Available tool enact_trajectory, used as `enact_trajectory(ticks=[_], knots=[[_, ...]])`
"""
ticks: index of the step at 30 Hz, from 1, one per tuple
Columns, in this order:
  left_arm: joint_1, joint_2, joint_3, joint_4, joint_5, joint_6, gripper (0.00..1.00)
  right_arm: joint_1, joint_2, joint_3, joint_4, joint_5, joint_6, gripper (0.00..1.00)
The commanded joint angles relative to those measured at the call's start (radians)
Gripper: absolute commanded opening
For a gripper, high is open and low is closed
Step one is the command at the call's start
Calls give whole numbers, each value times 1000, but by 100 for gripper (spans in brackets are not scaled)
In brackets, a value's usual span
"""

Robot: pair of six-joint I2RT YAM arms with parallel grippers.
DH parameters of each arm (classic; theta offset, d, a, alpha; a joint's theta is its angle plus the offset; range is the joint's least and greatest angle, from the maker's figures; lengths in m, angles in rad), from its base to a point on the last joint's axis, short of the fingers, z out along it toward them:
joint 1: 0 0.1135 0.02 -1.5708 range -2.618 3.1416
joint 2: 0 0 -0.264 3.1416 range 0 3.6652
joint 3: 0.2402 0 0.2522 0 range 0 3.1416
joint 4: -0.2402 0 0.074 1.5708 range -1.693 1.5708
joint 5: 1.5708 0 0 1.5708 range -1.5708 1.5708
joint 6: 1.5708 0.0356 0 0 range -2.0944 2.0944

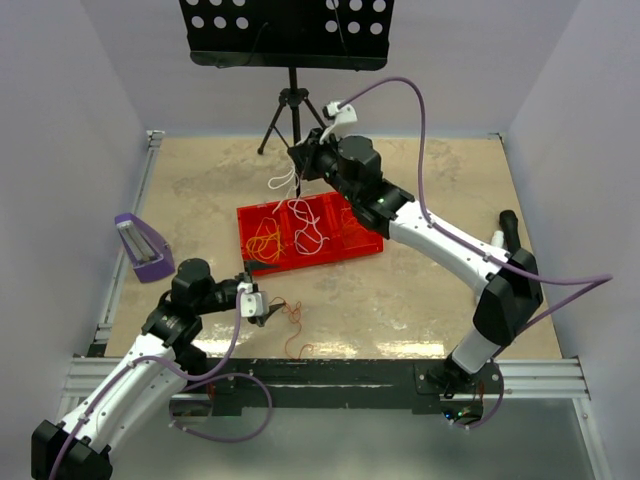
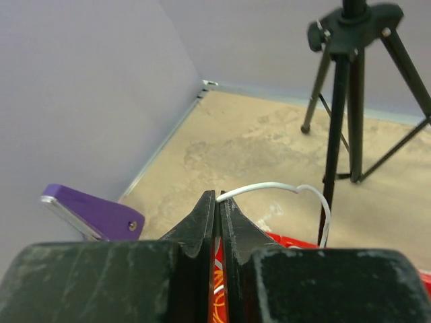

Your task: Untangle the cables

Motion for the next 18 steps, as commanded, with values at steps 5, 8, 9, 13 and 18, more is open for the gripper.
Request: enact_trajectory(ticks=[5,8,9,13,18], knots=[[7,-1,11,11,24,8,88,-18,-16,-39,-15,111,49,0],[7,-1,11,11,26,8,88,-18,-12,-55,-47,149,49,0],[7,-1,8,13,26,8,88,-18,-9,-59,-55,163,51,0],[7,0,10,11,26,5,88,-18,14,-64,-81,175,28,0],[7,3,14,7,24,5,88,-18,69,-61,-126,189,0,0]])
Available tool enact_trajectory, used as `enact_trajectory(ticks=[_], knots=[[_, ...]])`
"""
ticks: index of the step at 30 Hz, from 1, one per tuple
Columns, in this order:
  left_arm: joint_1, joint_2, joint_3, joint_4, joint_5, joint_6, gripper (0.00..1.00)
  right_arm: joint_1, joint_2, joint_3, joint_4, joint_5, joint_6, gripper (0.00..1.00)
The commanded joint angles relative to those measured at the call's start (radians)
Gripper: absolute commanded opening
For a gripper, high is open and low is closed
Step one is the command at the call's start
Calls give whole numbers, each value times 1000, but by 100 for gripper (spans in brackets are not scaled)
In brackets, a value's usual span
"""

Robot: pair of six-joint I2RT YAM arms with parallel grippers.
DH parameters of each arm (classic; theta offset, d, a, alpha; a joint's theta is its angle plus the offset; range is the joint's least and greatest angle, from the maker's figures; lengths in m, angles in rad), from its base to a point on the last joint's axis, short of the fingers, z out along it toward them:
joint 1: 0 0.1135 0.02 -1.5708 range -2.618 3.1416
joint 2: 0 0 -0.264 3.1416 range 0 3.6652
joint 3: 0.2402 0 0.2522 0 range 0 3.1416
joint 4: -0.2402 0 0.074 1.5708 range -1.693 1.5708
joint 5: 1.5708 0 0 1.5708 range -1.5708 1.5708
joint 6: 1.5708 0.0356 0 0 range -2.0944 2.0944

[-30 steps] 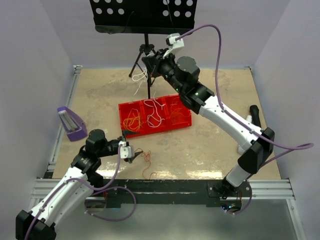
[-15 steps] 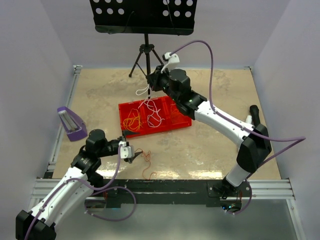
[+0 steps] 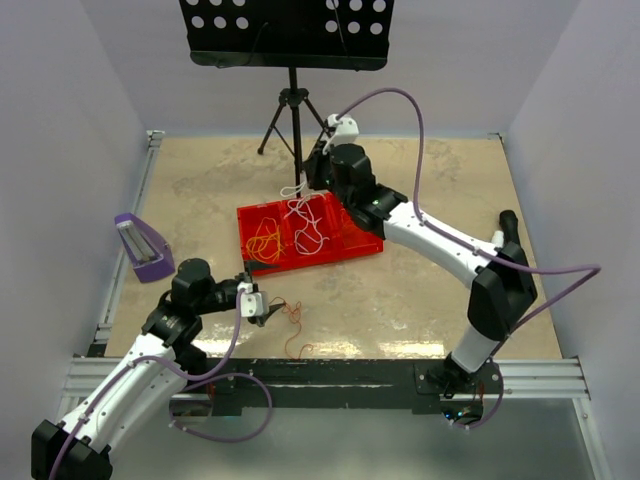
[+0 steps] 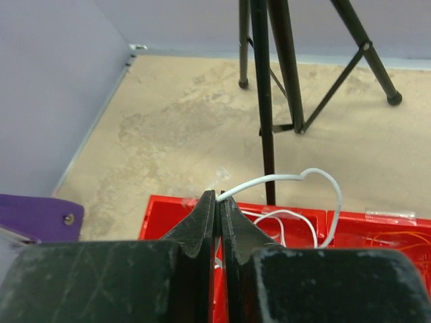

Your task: Untangle the cables

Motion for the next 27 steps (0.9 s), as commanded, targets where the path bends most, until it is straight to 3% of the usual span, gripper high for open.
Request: enact_trajectory(ticks=[1,27], knots=[[7,2,16,3,24,6,88,-3,50,-5,-30,36,-29,0],[14,-1,18,-11,19,17,87,84,320,118,-194,160,-197,0]])
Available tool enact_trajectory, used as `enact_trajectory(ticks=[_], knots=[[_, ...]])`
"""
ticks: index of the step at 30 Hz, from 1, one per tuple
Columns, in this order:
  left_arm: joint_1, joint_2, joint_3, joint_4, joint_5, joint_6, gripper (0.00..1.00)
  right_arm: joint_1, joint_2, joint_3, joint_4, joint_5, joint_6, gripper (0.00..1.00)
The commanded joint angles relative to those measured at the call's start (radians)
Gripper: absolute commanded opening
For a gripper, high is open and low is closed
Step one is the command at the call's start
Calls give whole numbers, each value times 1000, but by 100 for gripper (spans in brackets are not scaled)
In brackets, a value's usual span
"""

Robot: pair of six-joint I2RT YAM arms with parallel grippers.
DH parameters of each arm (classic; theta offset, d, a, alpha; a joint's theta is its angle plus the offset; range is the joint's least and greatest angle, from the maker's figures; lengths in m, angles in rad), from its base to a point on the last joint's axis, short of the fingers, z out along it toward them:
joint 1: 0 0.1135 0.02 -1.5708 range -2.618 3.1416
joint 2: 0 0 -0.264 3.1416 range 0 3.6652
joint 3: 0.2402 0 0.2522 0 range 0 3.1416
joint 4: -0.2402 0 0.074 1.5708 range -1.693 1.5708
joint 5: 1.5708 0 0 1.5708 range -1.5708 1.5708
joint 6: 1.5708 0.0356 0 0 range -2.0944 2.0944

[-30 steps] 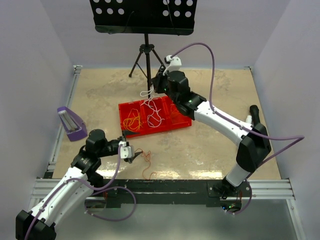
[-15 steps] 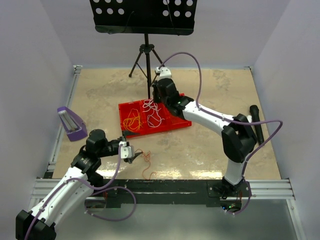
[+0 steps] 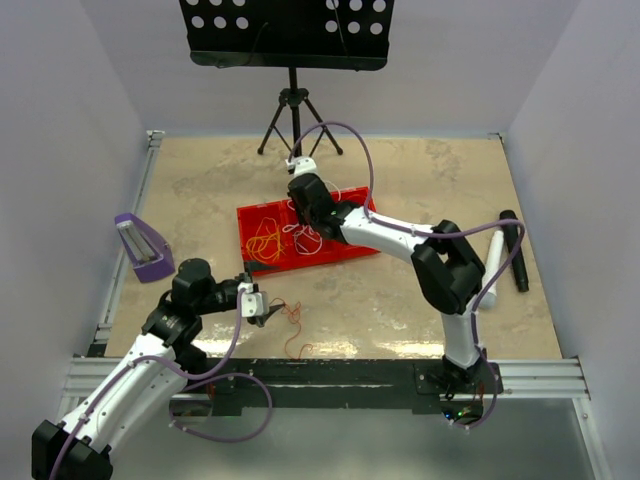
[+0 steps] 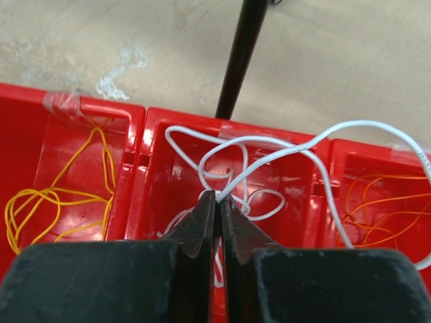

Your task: Untangle the cables

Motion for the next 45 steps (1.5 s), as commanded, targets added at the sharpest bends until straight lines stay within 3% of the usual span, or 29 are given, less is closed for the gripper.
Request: enact_trajectory(ticks=[1,27,32,41,44,45], knots=[[11,-3,18,6,20,9,87,18,18,55,-23,27,-28,0],[13,-5,27,-17,26,18,86,13,178,102,-84,66,-26,0],[14,-5,28,-15,32,14,85,15,156,127,-95,96,-36,18],[17,-11,33,-35,32,23,85,15,193,182,-118,165,-34,19],[17,-8,31,-35,34,25,85,18,176,174,-117,140,-30,31],[17,-9,33,-35,34,26,84,19,167,171,-121,131,-28,39]])
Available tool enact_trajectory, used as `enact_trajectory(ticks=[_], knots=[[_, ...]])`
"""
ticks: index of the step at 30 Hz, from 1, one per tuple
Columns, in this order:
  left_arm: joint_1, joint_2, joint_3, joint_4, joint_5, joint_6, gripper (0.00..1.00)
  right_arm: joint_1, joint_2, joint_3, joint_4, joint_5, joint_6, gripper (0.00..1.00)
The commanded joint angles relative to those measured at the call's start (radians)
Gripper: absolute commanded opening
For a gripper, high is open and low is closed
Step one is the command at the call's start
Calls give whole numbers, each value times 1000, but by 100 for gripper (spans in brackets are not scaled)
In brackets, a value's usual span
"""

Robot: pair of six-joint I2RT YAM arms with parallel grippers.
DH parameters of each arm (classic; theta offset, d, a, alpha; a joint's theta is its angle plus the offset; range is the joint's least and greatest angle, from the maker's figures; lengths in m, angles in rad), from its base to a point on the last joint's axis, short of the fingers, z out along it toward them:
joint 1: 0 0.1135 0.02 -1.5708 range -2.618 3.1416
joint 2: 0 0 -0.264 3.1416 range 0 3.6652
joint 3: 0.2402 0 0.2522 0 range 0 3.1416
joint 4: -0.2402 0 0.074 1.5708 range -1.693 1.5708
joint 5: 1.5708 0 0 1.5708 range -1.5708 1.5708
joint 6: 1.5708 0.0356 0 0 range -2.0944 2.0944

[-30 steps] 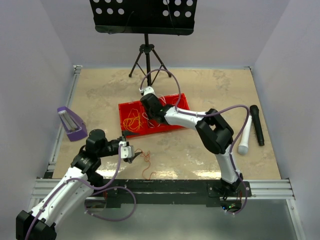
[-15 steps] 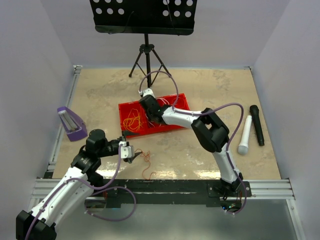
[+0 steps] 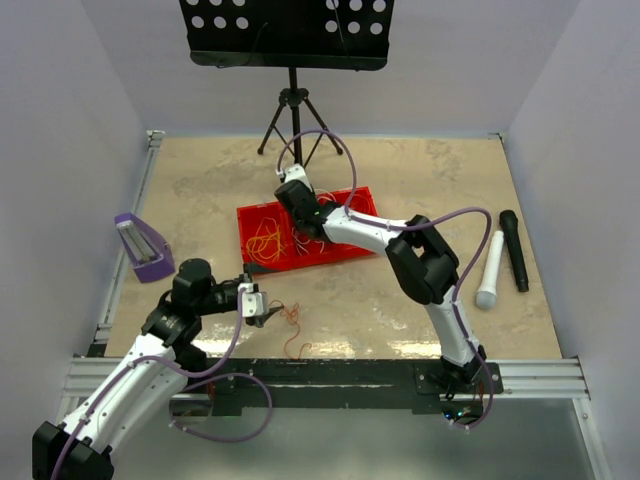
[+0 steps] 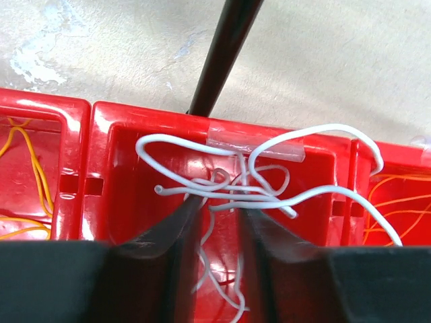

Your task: Untangle the cables

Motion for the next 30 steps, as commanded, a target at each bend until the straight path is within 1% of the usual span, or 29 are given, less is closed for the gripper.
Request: enact_trajectory(ticks=[1,5,8,11,14,17,20,23,27,30], knots=[[7,-5,33,7,27,26,84,4,-28,24,-12,-4,2,46],[7,-4,33,13,30,26,84,7,-74,28,-47,-23,7,59],[7,-5,36,12,30,27,84,7,-117,42,-88,-61,11,61],[7,-5,36,3,30,35,84,8,-170,42,-114,-105,22,61],[7,-5,36,-5,33,43,83,7,-223,36,-136,-151,39,59],[7,-7,37,-8,33,46,83,4,-265,33,-142,-149,51,57],[7,-5,39,-10,37,46,83,-13,-274,36,-151,-139,62,55],[7,-5,42,-10,37,46,83,-25,-257,31,-150,-181,63,53],[7,-5,46,-23,34,52,83,-39,-260,13,-138,-176,85,54],[7,-4,45,-24,36,56,83,-79,-269,-16,-121,-184,99,55]])
